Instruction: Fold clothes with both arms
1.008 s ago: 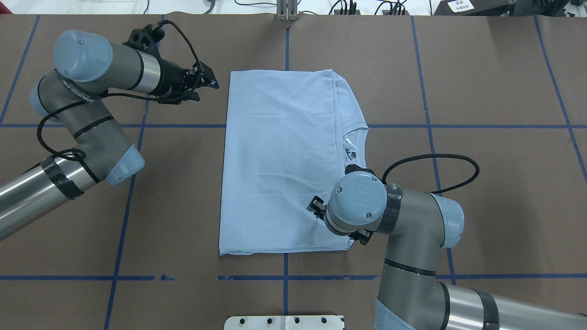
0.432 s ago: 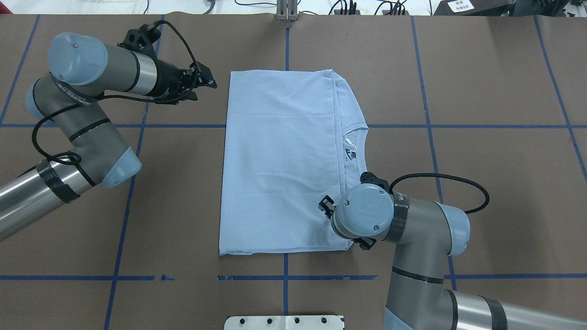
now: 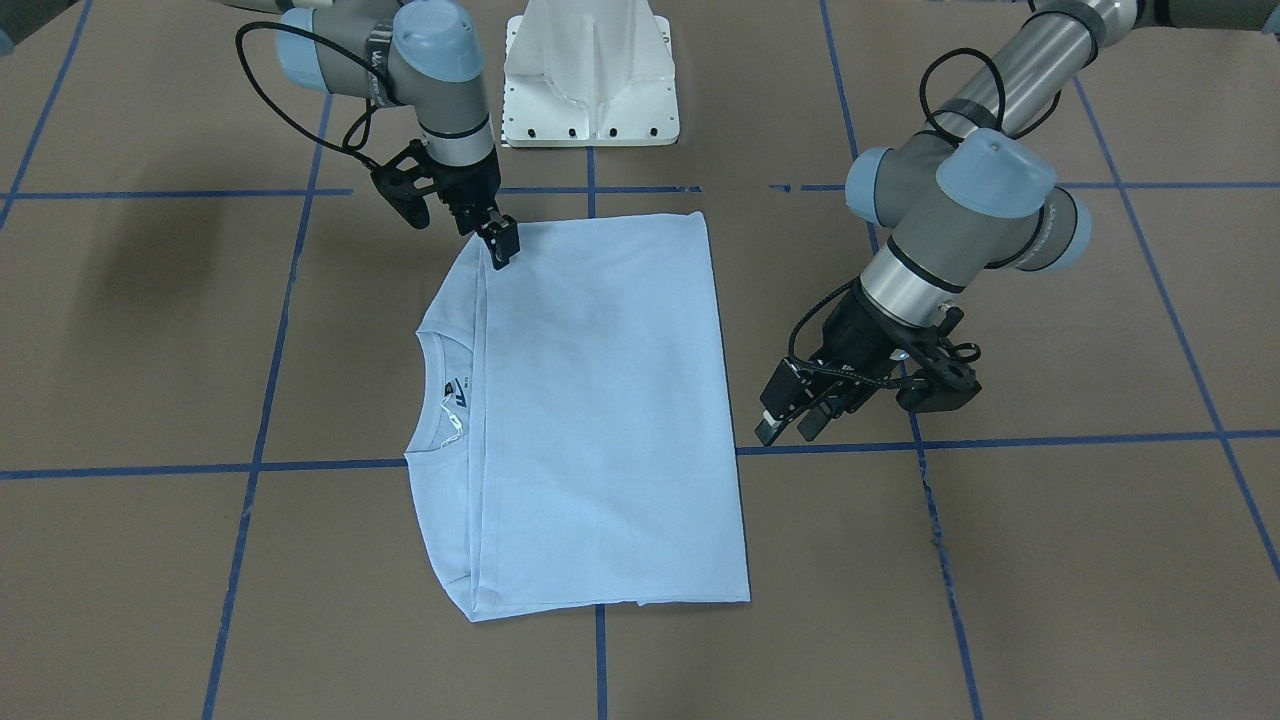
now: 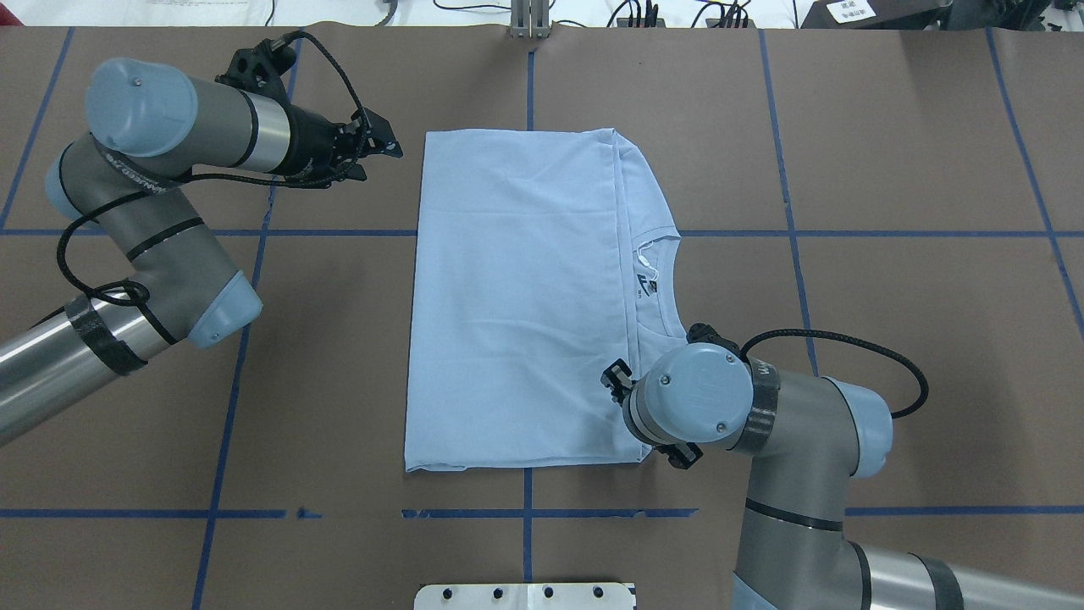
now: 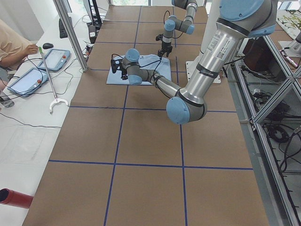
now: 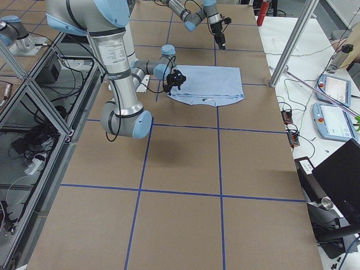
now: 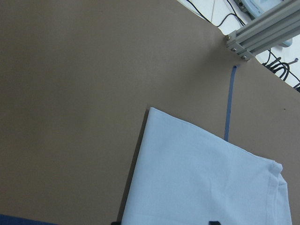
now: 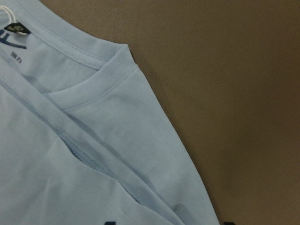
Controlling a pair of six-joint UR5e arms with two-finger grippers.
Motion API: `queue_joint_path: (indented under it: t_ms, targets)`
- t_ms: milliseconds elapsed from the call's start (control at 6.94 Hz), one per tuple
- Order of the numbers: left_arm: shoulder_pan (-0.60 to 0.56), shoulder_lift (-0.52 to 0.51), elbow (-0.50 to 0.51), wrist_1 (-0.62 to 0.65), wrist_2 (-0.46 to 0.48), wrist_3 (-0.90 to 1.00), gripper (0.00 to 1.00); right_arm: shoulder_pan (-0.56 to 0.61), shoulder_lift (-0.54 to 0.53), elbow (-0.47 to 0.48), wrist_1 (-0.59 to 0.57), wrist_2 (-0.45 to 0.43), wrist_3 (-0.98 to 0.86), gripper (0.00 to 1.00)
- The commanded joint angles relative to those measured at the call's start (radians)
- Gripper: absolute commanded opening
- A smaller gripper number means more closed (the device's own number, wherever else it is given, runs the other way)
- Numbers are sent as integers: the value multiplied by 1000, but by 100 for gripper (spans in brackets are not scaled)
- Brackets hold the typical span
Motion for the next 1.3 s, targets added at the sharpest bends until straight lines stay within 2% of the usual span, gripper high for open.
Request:
queue_joint_path:
  t_ms: [0, 288, 432, 576, 864, 1153]
  targets:
    - [1, 1, -4, 1, 1, 0, 69, -15, -14, 0, 11, 4, 7, 81]
    - [-1, 1, -5, 0, 1, 0, 69, -21, -12, 6, 20, 2, 7, 81]
    - [-1, -1, -5, 1, 1, 0, 69, -17, -27, 10, 136, -1, 28, 81]
    - [-1, 2, -14, 1, 1, 0, 69, -15, -37, 36, 157, -5, 34, 80]
    - [-1, 4, -16, 4, 1, 0, 69, -23, -67, 65, 185, -103, 134, 80]
    - [-1, 4, -17, 10, 1, 0, 69, -27, -121, 67, 232, -122, 153, 80]
